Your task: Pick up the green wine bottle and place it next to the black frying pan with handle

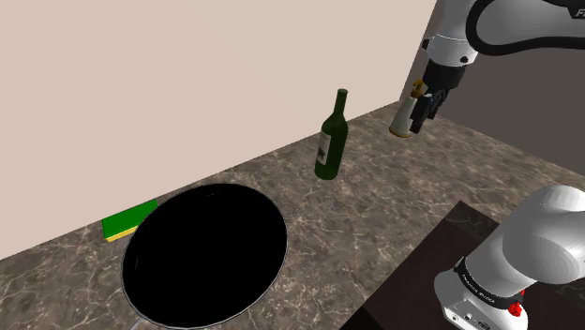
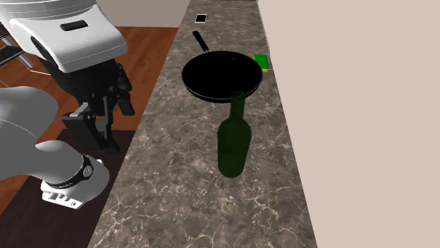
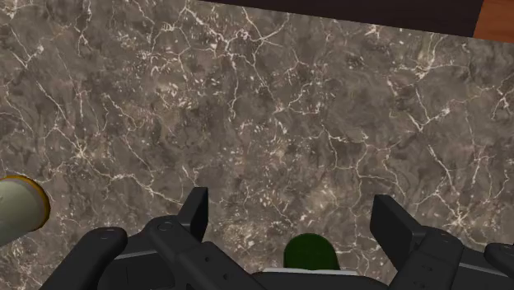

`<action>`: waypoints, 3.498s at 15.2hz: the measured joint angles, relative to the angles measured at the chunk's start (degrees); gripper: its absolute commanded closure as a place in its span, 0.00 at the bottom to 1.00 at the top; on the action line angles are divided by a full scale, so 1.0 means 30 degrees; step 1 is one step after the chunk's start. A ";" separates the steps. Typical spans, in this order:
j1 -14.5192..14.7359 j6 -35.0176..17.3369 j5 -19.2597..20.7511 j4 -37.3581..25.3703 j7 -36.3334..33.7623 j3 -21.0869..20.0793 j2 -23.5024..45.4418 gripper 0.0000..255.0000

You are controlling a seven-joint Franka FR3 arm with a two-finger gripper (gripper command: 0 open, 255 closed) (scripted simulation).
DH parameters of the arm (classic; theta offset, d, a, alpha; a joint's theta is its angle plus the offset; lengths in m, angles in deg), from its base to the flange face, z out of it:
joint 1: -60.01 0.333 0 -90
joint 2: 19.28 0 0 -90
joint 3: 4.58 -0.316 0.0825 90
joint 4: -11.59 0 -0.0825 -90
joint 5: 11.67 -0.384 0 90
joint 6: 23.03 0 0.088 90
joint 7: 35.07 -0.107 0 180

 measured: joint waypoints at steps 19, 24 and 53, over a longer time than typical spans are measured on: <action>0.0814 0.2589 -0.1777 -1.4851 -0.1983 -0.1228 1.4321 0.00; 0.0835 0.1896 -0.1843 -1.4460 -0.2050 -0.1250 1.4736 0.00; 0.0829 0.3093 -0.1835 -1.5873 -0.2023 -0.1243 1.4945 1.00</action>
